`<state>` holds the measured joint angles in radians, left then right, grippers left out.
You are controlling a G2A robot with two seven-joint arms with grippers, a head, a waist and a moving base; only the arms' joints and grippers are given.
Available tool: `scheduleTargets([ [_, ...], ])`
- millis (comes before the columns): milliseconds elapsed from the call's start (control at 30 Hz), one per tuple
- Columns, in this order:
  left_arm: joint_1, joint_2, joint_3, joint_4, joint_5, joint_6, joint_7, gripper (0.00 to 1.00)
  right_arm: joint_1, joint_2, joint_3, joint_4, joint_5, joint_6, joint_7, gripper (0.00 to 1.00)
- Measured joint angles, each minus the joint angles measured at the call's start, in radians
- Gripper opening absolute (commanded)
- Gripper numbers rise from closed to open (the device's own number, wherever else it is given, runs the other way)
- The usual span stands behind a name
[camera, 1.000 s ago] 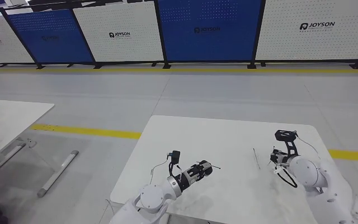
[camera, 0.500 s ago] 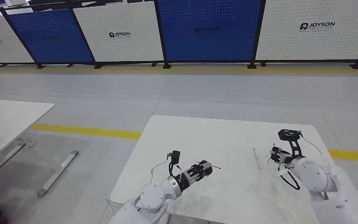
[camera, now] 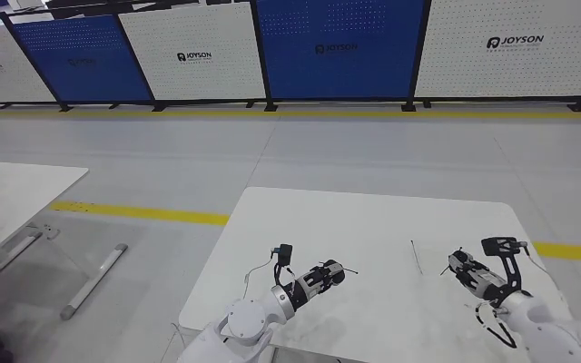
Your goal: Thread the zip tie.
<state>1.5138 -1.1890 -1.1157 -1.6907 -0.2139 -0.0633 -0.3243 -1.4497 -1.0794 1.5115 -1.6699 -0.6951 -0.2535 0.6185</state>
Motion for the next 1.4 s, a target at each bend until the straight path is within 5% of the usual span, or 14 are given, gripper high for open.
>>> scheduleTargets([
  [167, 0.000, 0.000, 0.000, 0.000, 0.000, 0.000, 0.000, 0.00, -0.022, -0.005, 0.002, -0.004, 0.018, 0.003, -0.075, 0.00],
  [300, 0.000, 0.000, 0.000, 0.000, 0.000, 0.000, 0.000, 0.00, -0.139, -0.007, 0.057, -0.086, 0.127, -0.088, -0.260, 0.00],
  [433, 0.000, 0.000, 0.000, 0.000, 0.000, 0.000, 0.000, 0.00, -0.233, 0.003, 0.060, -0.188, 0.192, -0.087, -0.291, 0.00],
  [900, 0.000, 0.000, 0.000, 0.000, 0.000, 0.000, 0.000, 0.00, -0.234, 0.007, 0.052, -0.191, 0.202, -0.082, -0.263, 0.00],
  [1100, 0.000, 0.000, 0.000, 0.000, 0.000, 0.000, 0.000, 0.00, -0.289, -0.011, 0.002, -0.232, 0.214, -0.087, -0.494, 0.00],
  [1400, 0.000, 0.000, 0.000, 0.000, 0.000, 0.000, 0.000, 0.00, -0.313, -0.025, -0.077, -0.208, 0.271, -0.073, -0.551, 0.00],
])
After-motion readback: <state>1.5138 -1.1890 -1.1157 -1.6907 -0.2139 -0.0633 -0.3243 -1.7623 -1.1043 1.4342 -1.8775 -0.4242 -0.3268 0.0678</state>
